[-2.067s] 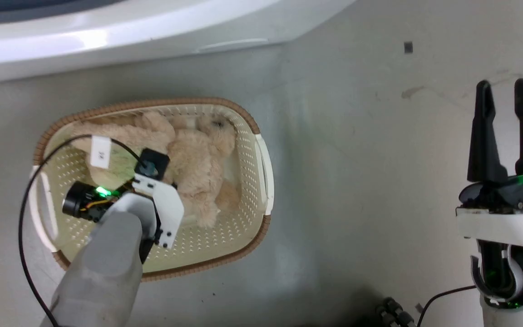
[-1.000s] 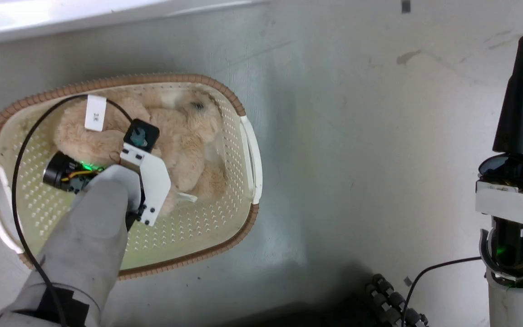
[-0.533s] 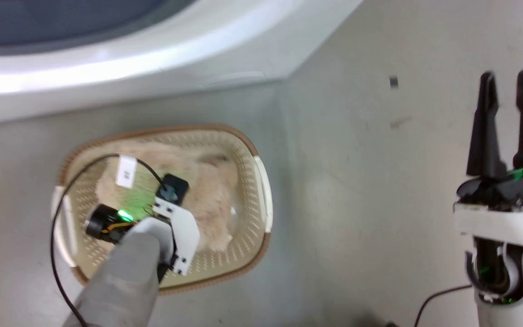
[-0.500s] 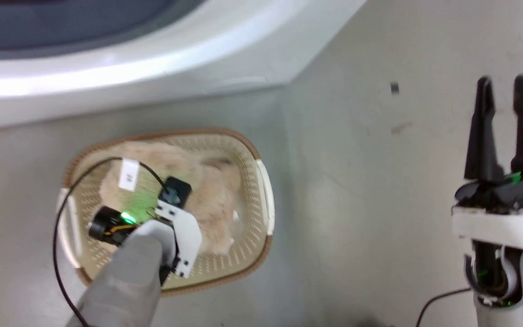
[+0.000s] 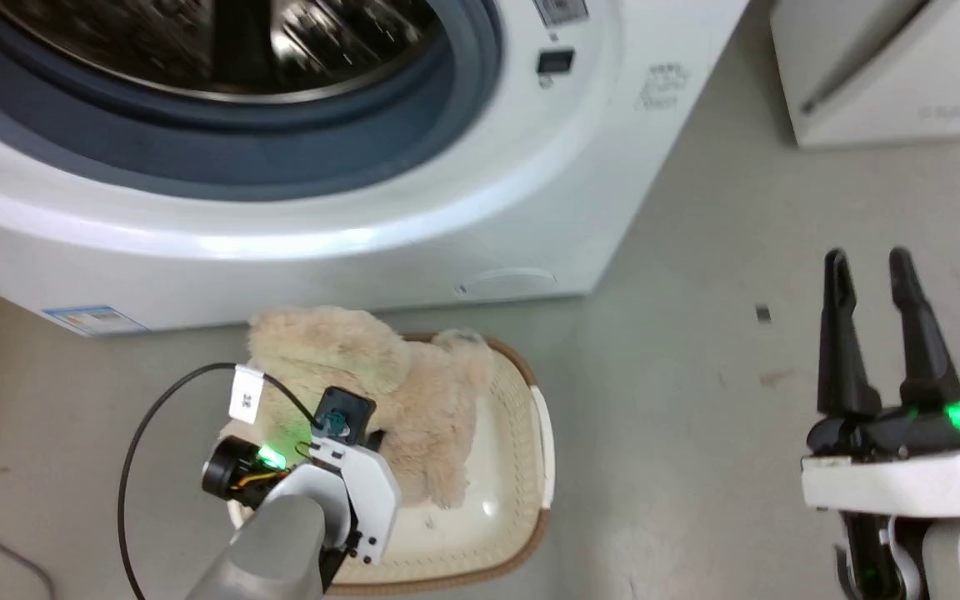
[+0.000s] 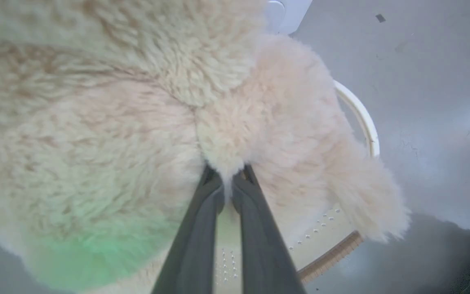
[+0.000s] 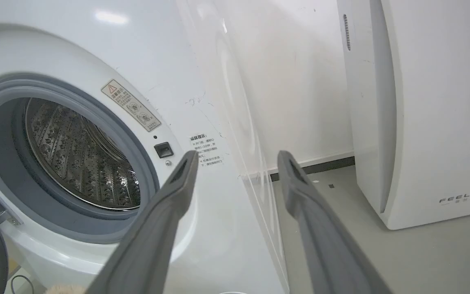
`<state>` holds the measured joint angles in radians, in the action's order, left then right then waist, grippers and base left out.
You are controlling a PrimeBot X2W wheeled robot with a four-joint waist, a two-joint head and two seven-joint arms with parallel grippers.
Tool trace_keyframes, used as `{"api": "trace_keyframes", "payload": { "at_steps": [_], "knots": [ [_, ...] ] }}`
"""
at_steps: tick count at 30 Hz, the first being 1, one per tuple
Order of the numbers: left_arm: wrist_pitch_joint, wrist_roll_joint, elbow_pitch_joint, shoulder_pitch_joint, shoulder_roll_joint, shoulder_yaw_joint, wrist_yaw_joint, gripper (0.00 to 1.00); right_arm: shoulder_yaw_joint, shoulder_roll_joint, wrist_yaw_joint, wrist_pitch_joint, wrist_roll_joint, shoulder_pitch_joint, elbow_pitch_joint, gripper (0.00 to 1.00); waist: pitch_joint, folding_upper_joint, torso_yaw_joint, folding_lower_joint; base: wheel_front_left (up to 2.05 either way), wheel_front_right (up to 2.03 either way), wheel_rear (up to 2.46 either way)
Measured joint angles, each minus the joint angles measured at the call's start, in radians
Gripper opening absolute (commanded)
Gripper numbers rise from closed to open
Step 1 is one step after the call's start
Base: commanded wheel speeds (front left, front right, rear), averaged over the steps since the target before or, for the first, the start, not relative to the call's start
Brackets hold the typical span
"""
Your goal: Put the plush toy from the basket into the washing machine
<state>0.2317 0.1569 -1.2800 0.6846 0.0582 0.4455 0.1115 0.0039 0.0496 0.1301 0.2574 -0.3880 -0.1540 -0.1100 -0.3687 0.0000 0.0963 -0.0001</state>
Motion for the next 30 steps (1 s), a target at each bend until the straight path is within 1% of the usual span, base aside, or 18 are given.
{"api": "trace_keyframes", "payload": {
  "at_steps": [4,7,11,13,18,24,30],
  "knots": [
    [0.017,0.017,0.041,-0.031,-0.006,0.004,0.003,0.0,0.003,0.0,0.0,0.0,0.004,0.034,0.003,1.0,0.062,0.0,-0.027,0.0,0.0,0.0,0.0],
    [0.019,0.025,0.097,-0.063,-0.005,0.003,-0.005,0.0,0.002,0.0,0.0,0.0,0.011,0.057,0.005,1.0,0.105,0.0,-0.046,-0.0001,0.0,0.0,0.0],
    [0.02,0.031,0.241,-0.12,-0.004,-0.007,-0.033,0.0,0.0,0.0,0.0,0.0,0.014,0.082,0.005,1.0,0.153,0.0,-0.071,0.0,0.0,0.0,0.0],
    [0.021,0.026,0.324,-0.15,0.002,-0.014,-0.054,0.0,-0.001,0.0,0.0,0.0,0.019,0.092,0.006,1.0,0.174,0.0,-0.083,-0.0001,0.0,0.0,0.0],
    [0.023,0.02,0.496,-0.222,0.022,-0.047,-0.089,0.0,-0.002,0.0,0.0,0.0,0.021,0.116,0.007,1.0,0.217,0.0001,-0.105,-0.0001,0.0,0.0,0.0],
    [0.023,0.011,0.646,-0.264,0.037,-0.095,-0.113,0.0,0.006,0.0,0.0,0.0,0.021,0.133,0.007,1.0,0.246,0.0,-0.109,-0.0001,0.0,0.0,0.0],
    [0.023,0.012,0.714,-0.264,0.04,-0.16,-0.136,0.0,0.018,0.0,0.0,0.0,0.021,0.133,0.005,1.0,0.237,0.0,-0.088,0.0,0.0,0.0,0.0]
  ]
}}
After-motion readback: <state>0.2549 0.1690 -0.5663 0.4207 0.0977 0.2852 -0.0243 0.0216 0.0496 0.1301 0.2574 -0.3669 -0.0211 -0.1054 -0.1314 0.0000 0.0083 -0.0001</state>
